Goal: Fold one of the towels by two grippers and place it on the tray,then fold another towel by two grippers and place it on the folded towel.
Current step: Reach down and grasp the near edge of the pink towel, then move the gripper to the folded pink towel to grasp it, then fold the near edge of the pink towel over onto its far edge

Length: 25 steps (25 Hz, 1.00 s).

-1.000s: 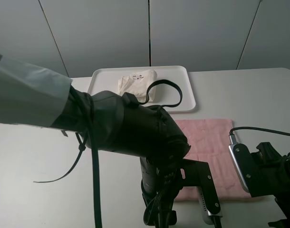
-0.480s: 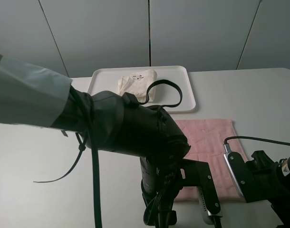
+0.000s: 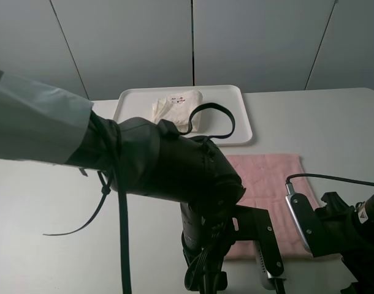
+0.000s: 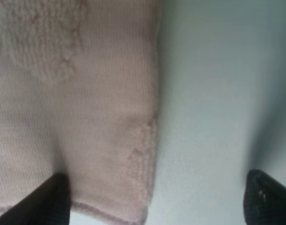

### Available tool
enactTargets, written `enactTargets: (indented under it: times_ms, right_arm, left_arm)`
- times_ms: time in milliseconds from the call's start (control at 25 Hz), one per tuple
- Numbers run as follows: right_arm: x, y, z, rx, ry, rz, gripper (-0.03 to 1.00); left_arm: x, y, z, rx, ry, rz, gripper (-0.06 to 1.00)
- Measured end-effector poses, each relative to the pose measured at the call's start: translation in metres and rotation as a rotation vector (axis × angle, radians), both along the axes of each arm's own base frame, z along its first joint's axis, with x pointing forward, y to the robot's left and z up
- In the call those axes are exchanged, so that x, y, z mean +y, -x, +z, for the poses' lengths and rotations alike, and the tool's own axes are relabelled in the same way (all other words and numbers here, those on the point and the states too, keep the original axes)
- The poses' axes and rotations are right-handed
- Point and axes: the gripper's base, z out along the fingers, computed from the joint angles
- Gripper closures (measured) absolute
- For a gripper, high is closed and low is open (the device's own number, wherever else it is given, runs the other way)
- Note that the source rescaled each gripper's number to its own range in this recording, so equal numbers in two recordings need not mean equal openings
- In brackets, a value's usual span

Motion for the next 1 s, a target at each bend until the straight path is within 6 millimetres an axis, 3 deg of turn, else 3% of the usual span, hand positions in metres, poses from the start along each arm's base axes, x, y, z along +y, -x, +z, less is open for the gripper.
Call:
enactTargets:
  times_ms: [80, 320, 400, 1000]
  right_arm:
    - [0.0, -0.001, 0.0, -0.006, -0.003, 0.005, 0.27]
    - [0.002, -0.005, 0.0, -0.051, -0.022, 0.003, 0.84]
    - [0.003, -0.007, 0.0, -0.067, -0.028, 0.003, 0.95]
    - [0.006, -0.014, 0.0, -0.141, -0.057, 0.01, 0.96]
  left_arm:
    - [0.0, 0.0, 0.0, 0.0, 0.0, 0.0, -0.02]
    - [0.0, 0.0, 0.0, -0.001, 0.0, -0.001, -0.02]
    - [0.0, 0.0, 0.0, -0.002, -0.001, -0.002, -0.02]
    - [0.001, -0.002, 0.0, -0.026, -0.011, -0.011, 0.0]
